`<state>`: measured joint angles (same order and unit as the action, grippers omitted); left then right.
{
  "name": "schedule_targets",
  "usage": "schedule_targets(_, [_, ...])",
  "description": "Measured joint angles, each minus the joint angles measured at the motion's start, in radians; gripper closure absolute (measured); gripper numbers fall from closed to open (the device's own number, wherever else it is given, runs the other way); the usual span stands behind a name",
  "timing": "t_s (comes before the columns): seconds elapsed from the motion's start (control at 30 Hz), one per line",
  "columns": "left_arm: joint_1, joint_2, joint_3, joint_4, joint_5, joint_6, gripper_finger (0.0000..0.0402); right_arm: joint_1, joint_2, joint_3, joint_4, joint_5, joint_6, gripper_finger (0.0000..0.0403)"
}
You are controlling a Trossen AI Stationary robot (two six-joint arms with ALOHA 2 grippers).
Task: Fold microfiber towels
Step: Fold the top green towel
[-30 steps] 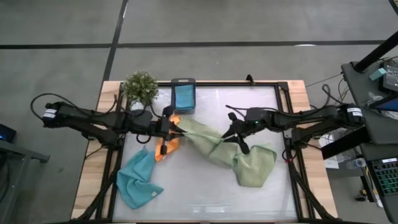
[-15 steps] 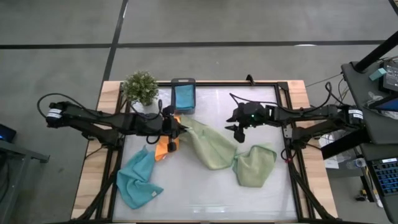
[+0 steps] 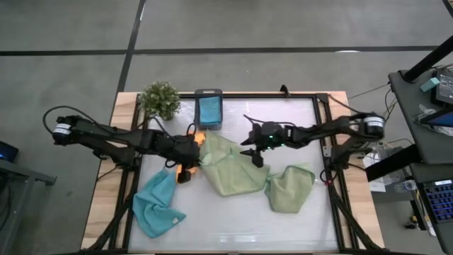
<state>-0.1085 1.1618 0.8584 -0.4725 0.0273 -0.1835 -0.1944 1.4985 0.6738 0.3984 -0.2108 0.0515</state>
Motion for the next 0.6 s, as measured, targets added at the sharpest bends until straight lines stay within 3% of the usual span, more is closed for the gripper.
schedule_targets(0.27, [0.000,0.000,-0.001,-0.048,0.005,-0.046,0.0401,-0.014,0.221,0.157,-0.007,-0.062,-0.101,0.0215])
schedule_targets(0.6, [0.000,0.003,-0.003,-0.048,0.005,-0.044,0.0401,-0.044,0.335,0.265,-0.140,-0.116,-0.188,0.0215])
